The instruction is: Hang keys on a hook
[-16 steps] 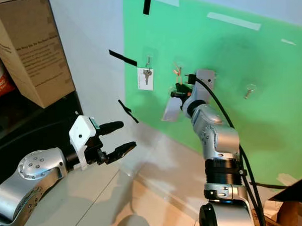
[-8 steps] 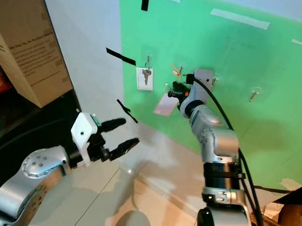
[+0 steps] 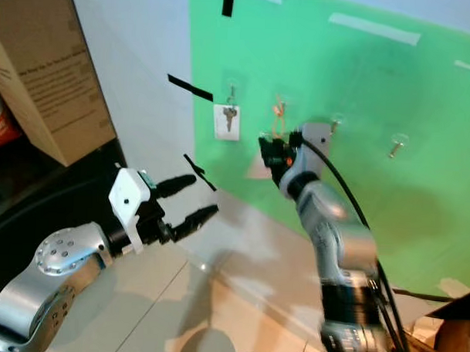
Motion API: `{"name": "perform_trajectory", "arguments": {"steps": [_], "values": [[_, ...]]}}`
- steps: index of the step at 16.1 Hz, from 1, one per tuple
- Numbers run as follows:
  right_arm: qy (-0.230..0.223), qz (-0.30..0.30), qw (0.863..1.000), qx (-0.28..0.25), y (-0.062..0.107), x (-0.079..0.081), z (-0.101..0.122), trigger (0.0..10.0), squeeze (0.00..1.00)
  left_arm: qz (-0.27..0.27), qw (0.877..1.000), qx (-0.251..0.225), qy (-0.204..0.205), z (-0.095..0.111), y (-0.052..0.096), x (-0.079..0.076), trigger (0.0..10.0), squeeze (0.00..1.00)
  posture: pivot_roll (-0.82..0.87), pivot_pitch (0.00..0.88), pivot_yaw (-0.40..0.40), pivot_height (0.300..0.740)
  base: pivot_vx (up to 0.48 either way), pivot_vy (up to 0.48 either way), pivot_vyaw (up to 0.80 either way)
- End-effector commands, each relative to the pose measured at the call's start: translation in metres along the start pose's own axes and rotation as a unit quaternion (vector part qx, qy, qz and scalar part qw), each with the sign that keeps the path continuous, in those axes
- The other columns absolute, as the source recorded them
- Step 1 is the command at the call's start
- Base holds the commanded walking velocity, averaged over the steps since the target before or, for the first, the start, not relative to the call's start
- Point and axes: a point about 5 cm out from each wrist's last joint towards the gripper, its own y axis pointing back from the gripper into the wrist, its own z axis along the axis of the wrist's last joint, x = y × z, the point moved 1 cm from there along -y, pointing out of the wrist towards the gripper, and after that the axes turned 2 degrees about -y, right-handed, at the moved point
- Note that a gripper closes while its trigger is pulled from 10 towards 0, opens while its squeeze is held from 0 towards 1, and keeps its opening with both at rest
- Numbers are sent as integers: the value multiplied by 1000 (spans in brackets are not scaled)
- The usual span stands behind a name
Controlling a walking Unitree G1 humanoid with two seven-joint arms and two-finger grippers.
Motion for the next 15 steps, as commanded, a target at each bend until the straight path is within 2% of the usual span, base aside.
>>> {"name": "perform_trajectory", "arguments": {"steps": [1,2,3,4,5,6,7,8,11,13,15], "values": [[14,1,1000,-17,9,1,7,10000,1000,17,1000,0,-13,0,2,3,10000,0,-22,0,-25,740,0,0,0],[26,7,1000,-16,17,1,5,10000,1000,42,999,3,-27,-2,3,6,10000,0,-23,0,-26,740,0,0,0],[55,-18,998,-8,28,-5,-1,10000,1000,100,995,24,-14,-12,4,14,10000,0,-26,0,-27,740,0,0,0],[52,-42,998,-8,39,-11,-8,10000,1000,151,988,41,-4,-23,9,20,10000,0,-34,0,-21,740,0,0,0],[45,-47,998,-2,50,-12,-17,10000,1000,194,979,59,-11,-36,18,25,10000,0,-38,0,-18,740,0,0,0],[86,-48,995,26,64,-10,-34,10000,1000,236,967,93,-8,-56,31,29,10000,0,-45,0,-15,740,0,0,800],[126,-37,989,66,75,-6,-54,10000,1000,265,956,123,-34,-68,40,31,10000,0,-50,0,-15,740,0,0,800],[145,-38,984,91,85,-5,-72,10000,1000,269,954,128,-28,-72,44,28,10000,0,-48,0,-21,740,0,0,800],[131,-61,985,94,93,-8,-82,10000,1000,284,953,101,-31,-65,41,24,10000,0,-34,0,-38,740,0,0,800],[122,-67,986,93,91,-9,-83,10000,1000,299,949,89,-39,-61,41,27,10000,0,-33,0,-45,740,0,0,800],[110,-68,987,91,87,-8,-83,10000,1000,298,951,76,-32,-57,41,26,10000,0,-27,0,-52,740,135,0,800]]}}
